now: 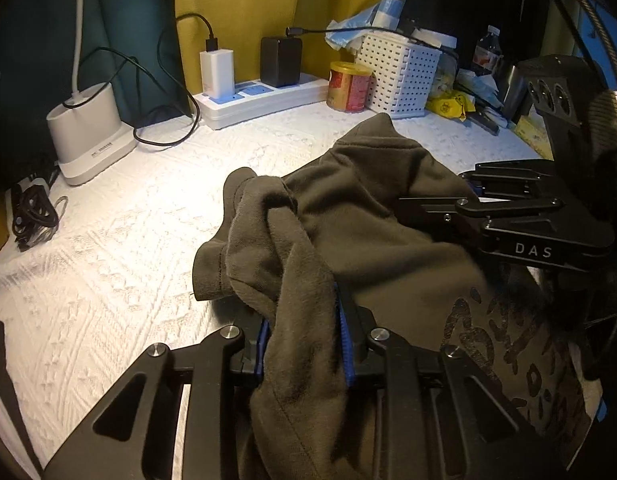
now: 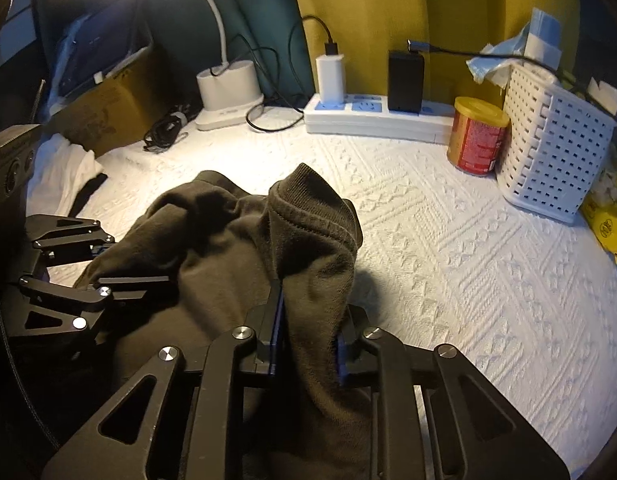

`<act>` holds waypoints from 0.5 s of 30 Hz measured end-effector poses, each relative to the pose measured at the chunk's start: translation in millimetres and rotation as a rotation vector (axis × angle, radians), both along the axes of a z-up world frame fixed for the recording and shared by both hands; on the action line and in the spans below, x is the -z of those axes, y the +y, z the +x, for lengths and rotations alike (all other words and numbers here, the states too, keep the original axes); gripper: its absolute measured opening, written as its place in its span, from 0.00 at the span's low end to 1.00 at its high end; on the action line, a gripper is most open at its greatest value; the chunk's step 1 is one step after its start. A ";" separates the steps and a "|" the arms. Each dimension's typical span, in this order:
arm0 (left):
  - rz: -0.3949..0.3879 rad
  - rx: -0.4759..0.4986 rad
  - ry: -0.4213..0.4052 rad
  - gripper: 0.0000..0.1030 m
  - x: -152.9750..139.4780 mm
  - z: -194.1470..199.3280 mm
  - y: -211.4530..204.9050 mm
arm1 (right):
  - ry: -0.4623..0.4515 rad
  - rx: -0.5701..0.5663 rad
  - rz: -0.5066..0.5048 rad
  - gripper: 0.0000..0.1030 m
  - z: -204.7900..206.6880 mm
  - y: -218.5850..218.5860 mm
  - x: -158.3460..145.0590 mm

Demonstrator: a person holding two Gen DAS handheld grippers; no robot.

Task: Fold small clothes
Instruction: 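Grasp the folded brown shirt with both grippers and lift it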

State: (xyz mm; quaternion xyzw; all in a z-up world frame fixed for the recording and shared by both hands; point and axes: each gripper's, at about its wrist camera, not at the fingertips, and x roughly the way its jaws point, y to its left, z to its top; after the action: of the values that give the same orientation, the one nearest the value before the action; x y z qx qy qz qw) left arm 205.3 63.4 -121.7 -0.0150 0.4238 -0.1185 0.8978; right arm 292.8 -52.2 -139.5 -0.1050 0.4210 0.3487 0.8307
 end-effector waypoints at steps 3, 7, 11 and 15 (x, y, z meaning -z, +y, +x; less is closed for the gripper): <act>-0.017 -0.010 -0.011 0.24 -4.6 -6.7 -0.6 | -0.010 0.000 0.009 0.21 -8.7 -1.0 -8.9; -0.059 -0.033 -0.047 0.24 -15.7 -18.6 2.0 | -0.034 -0.003 0.014 0.21 -20.8 -1.9 -21.8; -0.067 -0.041 -0.086 0.24 -28.4 -30.0 1.0 | -0.062 -0.001 0.031 0.21 -34.1 -4.4 -37.2; -0.082 -0.041 -0.114 0.24 -40.0 -42.4 -1.5 | -0.097 -0.004 0.053 0.21 -47.8 -7.0 -52.0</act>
State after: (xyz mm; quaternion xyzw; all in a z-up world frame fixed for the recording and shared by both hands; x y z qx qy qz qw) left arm 162.9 61.9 -81.7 -0.0537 0.3665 -0.1181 0.9213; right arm 245.0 -59.2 -87.6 -0.1006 0.3707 0.3557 0.8520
